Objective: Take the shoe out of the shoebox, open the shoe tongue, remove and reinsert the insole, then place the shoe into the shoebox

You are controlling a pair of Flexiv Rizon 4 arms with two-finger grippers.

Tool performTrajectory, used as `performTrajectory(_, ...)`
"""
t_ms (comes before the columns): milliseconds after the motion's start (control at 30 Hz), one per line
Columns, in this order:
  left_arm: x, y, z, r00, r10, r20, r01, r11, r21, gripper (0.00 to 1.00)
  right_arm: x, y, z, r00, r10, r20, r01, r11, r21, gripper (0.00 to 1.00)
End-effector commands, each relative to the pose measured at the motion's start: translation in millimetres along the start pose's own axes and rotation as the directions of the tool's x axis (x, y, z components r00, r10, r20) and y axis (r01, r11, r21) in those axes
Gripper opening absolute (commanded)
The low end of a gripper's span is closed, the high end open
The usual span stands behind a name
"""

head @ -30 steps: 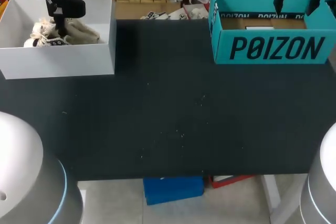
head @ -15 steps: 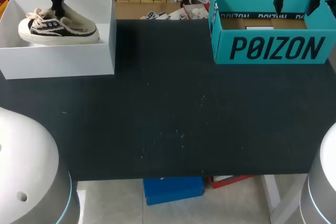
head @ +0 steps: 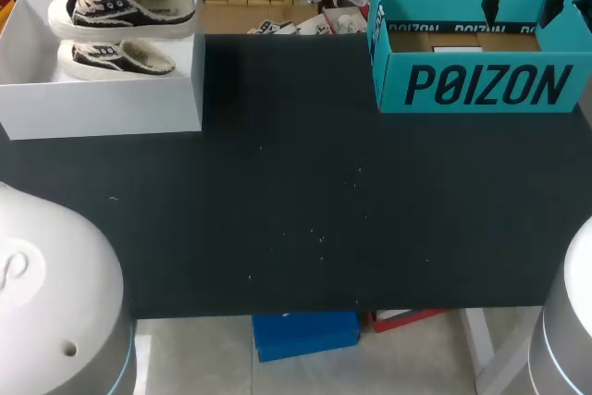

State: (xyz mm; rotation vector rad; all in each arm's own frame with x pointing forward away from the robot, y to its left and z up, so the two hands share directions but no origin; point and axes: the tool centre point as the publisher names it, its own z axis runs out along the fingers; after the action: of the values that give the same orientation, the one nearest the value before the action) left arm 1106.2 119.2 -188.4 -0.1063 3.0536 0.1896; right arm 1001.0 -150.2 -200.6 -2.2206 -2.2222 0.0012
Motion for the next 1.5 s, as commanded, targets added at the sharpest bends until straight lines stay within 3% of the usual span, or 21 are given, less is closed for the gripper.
performTrajectory(33, 20.8, -28.4, -41.4, 0.999, 0.003, 0.042, -0.003, 1.0, -0.004, 0.0, 0.2, -0.1, -0.3, 1.0, 0.0, 0.0, 0.0, 1.0, 0.0, 1.0)
performTrajectory(200, 38.2, -75.0, -57.7, 0.999, -0.005, 0.047, 0.004, 1.0, 0.03, 0.0, 0.2, -0.1, -0.3, 1.0, 0.0, 0.0, 0.0, 1.0, 0.0, 1.0)
performTrajectory(467, 77.5, -152.3, -64.8, 1.0, -0.006, 0.028, 0.004, 0.998, 0.065, 0.0, 0.2, -0.1, -0.3, 1.0, 0.0, 0.0, 0.0, 1.0, 0.0, 1.0)
performTrajectory(867, 130.8, -236.5, -39.3, 0.998, 0.001, -0.068, 0.001, 0.999, 0.033, 0.0, 0.2, -0.1, -0.3, 1.0, 0.0, 0.0, 0.0, 1.0, 0.0, 1.0)
performTrajectory(1167, 162.6, -269.9, 2.2, 0.989, -0.029, -0.144, 0.028, 1.0, -0.004, 0.0, 0.2, -0.1, -0.3, 1.0, 0.0, 0.0, 0.0, 1.0, 0.0, 1.0)
performTrajectory(1500, 200.4, -279.9, 36.1, 0.982, -0.079, -0.172, 0.076, 0.997, -0.028, 0.0, 0.2, -0.1, -0.3, 1.0, 0.0, 0.0, 0.0, 1.0, 0.0, 1.0)
